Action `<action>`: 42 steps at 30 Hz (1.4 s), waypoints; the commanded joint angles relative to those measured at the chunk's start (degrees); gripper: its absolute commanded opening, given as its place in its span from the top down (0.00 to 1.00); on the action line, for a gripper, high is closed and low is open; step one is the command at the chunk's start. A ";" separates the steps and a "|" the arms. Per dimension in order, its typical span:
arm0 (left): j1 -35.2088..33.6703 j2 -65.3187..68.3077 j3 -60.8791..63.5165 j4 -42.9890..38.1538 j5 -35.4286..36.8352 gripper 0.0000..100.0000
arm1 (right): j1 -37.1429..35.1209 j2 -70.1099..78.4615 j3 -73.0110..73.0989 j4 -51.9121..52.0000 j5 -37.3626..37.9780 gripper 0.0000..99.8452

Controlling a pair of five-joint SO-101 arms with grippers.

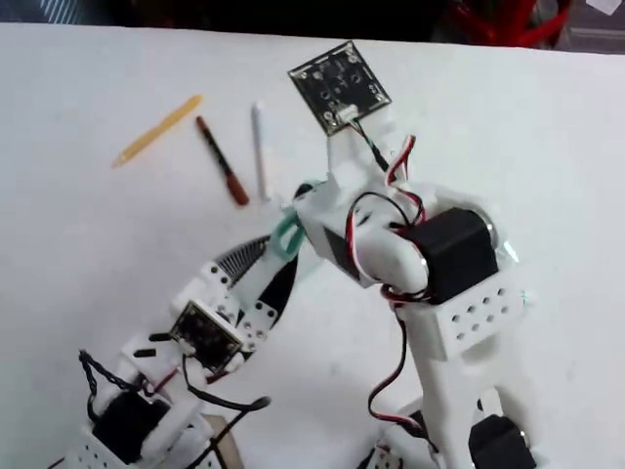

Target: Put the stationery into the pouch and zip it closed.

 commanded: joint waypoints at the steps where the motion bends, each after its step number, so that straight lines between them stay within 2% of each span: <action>1: -0.66 0.57 0.09 -0.70 -0.53 0.98 | 0.13 0.13 1.58 0.66 0.70 0.98; 10: -0.66 0.57 0.09 -0.70 -0.53 0.98 | -7.08 -0.22 -1.14 -0.84 0.70 0.98; 16: -0.66 0.57 0.09 -0.62 -0.35 0.98 | -6.99 0.84 -7.30 -1.63 0.70 0.97; 21: -0.66 0.57 0.09 -0.53 -0.26 0.98 | -4.97 6.55 -10.73 -1.71 0.53 0.78; 23: -0.66 0.57 0.09 -0.53 -0.26 0.98 | -5.23 10.07 -12.48 -0.22 0.53 0.76; 29: 0.04 0.57 0.97 -0.79 -0.35 0.98 | -4.79 15.87 -18.02 0.84 0.70 0.78; 32: 0.92 0.57 1.32 -0.79 -0.44 0.98 | -4.53 15.60 -15.65 1.19 2.46 0.83; 35: 0.92 0.57 1.32 -0.79 -0.44 0.98 | -4.62 12.88 -8.26 1.19 8.44 0.89; 39: 0.92 0.57 1.32 -0.79 -0.44 0.98 | -4.53 8.66 4.31 1.19 9.85 0.91; 42: 0.92 0.57 1.41 -0.79 -0.44 0.98 | -4.53 5.58 12.40 1.19 16.88 0.94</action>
